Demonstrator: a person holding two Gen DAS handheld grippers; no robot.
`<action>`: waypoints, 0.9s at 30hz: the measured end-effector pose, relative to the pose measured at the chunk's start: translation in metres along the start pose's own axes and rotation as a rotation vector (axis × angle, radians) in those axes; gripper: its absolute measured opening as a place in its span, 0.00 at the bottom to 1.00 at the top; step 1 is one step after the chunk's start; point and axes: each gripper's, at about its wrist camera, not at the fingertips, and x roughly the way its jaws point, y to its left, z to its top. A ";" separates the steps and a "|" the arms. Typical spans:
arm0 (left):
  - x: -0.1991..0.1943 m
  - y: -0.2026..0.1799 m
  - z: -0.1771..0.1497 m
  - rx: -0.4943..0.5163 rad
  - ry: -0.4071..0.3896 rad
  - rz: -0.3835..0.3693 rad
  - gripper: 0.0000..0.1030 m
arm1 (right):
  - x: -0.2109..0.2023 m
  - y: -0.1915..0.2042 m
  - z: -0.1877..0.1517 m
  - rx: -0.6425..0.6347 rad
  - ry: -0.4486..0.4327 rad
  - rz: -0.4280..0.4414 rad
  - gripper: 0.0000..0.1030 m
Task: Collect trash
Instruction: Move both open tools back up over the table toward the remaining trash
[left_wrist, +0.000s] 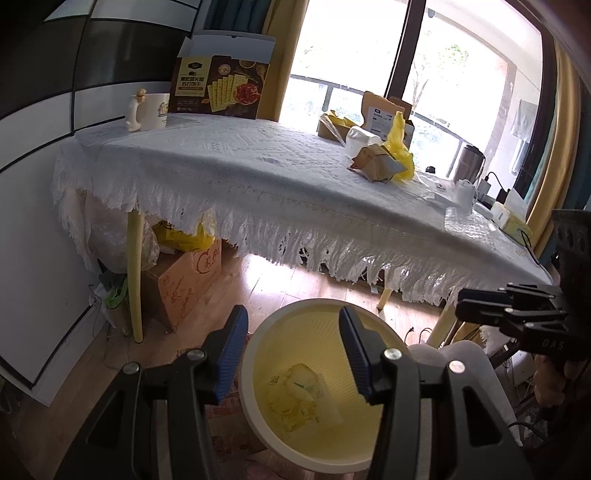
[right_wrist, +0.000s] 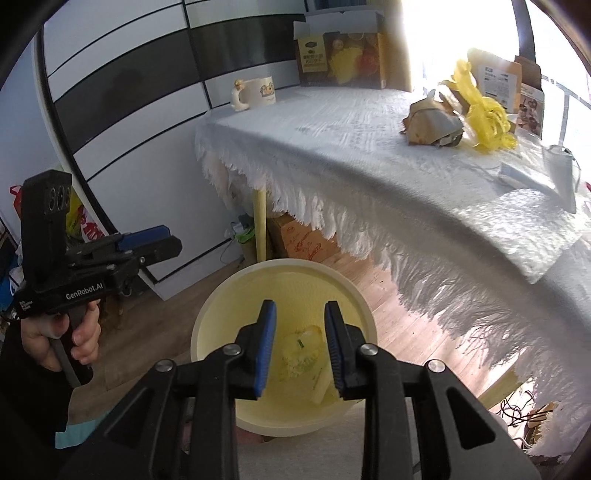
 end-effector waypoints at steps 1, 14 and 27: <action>0.001 -0.003 0.001 0.004 0.001 0.000 0.50 | -0.003 -0.002 0.000 0.002 -0.005 -0.001 0.24; 0.012 -0.048 0.019 0.053 -0.002 -0.050 0.50 | -0.039 -0.038 -0.004 0.038 -0.070 -0.027 0.24; 0.024 -0.111 0.039 0.113 0.001 -0.120 0.50 | -0.069 -0.093 -0.029 0.121 -0.107 -0.057 0.24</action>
